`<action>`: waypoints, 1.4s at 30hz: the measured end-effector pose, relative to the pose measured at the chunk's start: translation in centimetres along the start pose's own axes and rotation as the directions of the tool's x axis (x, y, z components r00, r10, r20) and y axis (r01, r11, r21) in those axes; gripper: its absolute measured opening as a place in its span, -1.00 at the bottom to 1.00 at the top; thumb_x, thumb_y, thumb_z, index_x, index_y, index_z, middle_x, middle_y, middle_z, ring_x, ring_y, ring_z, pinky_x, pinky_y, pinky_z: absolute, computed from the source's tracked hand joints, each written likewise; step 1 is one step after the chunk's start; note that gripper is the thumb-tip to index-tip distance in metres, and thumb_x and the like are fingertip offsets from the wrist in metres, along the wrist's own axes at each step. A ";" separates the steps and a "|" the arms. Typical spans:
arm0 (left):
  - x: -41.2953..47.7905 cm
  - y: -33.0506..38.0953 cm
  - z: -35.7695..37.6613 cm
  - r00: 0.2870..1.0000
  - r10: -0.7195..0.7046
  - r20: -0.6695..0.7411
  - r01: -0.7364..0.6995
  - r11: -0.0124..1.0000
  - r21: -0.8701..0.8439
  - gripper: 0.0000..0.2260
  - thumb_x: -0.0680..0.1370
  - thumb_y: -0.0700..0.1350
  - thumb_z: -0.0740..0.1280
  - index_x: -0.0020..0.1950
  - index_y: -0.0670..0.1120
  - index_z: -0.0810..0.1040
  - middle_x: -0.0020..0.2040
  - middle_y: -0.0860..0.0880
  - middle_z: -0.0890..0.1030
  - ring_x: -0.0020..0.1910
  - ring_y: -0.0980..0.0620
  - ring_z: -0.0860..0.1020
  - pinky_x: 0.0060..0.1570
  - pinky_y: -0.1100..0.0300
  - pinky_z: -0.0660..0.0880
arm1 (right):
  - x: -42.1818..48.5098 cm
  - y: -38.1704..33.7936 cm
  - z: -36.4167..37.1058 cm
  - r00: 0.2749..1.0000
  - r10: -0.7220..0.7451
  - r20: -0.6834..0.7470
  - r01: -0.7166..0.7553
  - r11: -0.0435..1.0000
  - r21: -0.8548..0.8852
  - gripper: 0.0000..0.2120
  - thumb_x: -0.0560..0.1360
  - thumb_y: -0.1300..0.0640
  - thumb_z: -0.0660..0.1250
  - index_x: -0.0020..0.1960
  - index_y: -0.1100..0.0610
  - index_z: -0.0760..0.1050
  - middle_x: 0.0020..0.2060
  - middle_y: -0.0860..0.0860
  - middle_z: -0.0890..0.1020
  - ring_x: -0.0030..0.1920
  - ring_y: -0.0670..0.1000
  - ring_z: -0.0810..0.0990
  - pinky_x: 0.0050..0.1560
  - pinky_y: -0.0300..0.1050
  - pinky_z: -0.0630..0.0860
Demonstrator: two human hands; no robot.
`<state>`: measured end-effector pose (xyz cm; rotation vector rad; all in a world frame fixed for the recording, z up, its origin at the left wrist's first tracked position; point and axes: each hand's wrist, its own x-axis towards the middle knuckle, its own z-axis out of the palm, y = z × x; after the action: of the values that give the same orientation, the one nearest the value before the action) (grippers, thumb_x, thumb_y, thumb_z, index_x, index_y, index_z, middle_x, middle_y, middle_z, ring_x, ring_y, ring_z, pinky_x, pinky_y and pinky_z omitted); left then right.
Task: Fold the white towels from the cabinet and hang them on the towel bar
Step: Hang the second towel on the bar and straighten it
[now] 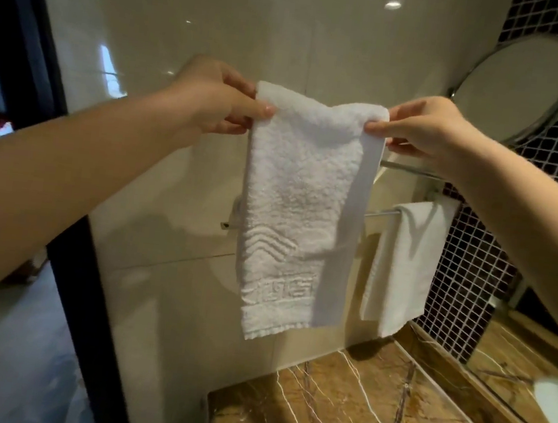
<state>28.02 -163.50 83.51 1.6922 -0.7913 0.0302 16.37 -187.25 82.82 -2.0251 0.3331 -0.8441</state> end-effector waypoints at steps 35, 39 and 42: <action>9.4 7.9 0.6 0.971 0.239 0.013 -0.237 0.968 -0.077 -0.82 0.50 -0.23 0.38 -0.20 -0.01 0.44 -0.20 0.13 0.56 -0.28 0.28 0.56 -0.09 0.42 0.53 | 11.7 -6.1 -3.4 0.980 -0.119 -0.157 0.144 0.977 0.159 -0.80 0.38 0.18 0.51 -0.18 0.11 0.47 -0.23 0.00 0.65 -0.32 -0.14 0.66 -0.26 -0.27 0.56; 9.4 7.6 0.4 0.974 0.227 -0.007 -0.226 0.971 -0.081 -0.82 0.50 -0.23 0.39 -0.18 -0.01 0.44 -0.17 0.10 0.56 -0.20 0.23 0.56 0.00 0.36 0.55 | 11.4 -6.1 -2.9 0.985 -0.104 -0.139 0.125 0.981 0.151 -0.84 0.40 0.18 0.50 -0.17 0.13 0.51 -0.22 -0.01 0.68 -0.25 -0.12 0.68 -0.23 -0.26 0.58; 9.3 6.8 0.4 0.970 0.233 -0.075 -0.239 0.967 -0.084 -0.77 0.44 -0.26 0.45 -0.17 -0.06 0.41 -0.19 0.04 0.57 -0.28 0.20 0.59 -0.15 0.33 0.58 | 11.0 -5.4 -2.5 0.994 -0.059 -0.096 0.075 0.983 0.166 -0.87 0.41 0.22 0.48 -0.16 0.14 0.52 -0.36 -0.05 0.68 -0.29 -0.13 0.68 -0.24 -0.26 0.59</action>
<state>31.55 -168.70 93.18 1.4953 -0.9285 0.2095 22.27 -191.52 93.01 -1.8522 0.2358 -0.9750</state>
